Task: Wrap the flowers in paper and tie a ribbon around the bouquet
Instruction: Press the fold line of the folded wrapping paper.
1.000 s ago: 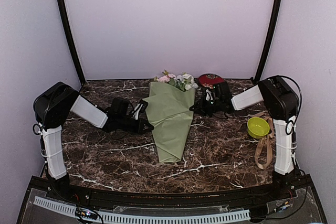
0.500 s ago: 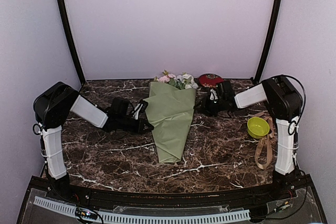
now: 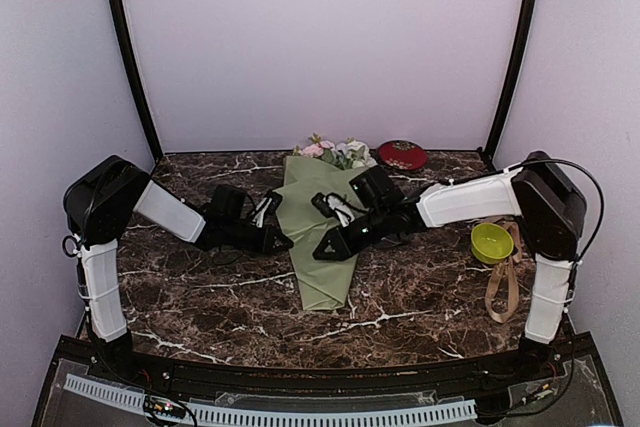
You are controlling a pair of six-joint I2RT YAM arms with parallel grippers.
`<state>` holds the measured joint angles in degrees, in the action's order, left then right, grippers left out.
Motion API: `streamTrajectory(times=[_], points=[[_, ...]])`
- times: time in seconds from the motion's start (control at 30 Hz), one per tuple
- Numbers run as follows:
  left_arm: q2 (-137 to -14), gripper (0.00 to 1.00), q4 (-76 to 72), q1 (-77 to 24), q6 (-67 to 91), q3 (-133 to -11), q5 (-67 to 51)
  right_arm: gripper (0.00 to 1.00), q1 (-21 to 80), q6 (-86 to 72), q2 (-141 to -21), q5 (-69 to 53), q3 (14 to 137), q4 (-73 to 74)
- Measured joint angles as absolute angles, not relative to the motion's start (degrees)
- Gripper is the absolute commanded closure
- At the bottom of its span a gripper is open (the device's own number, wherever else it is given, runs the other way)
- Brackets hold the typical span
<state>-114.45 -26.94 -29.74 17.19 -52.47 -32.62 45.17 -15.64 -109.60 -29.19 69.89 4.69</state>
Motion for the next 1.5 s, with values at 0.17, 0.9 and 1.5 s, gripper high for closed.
streamTrajectory(times=[0.17,0.9,1.5], points=[[-114.45,0.91,-27.35,-29.71,17.58,-52.47,-34.39,0.86,48.95,-10.98,-115.22,-33.85,69.47,10.44],[-124.14,1.00,-42.61,-22.50,31.53,-60.77,-46.41,0.87,48.64,-6.39,-116.29,-35.03,68.66,11.73],[-128.57,0.84,-24.40,-20.34,24.56,-74.17,-35.48,0.87,49.19,-4.86,-116.27,-33.12,69.06,11.75]])
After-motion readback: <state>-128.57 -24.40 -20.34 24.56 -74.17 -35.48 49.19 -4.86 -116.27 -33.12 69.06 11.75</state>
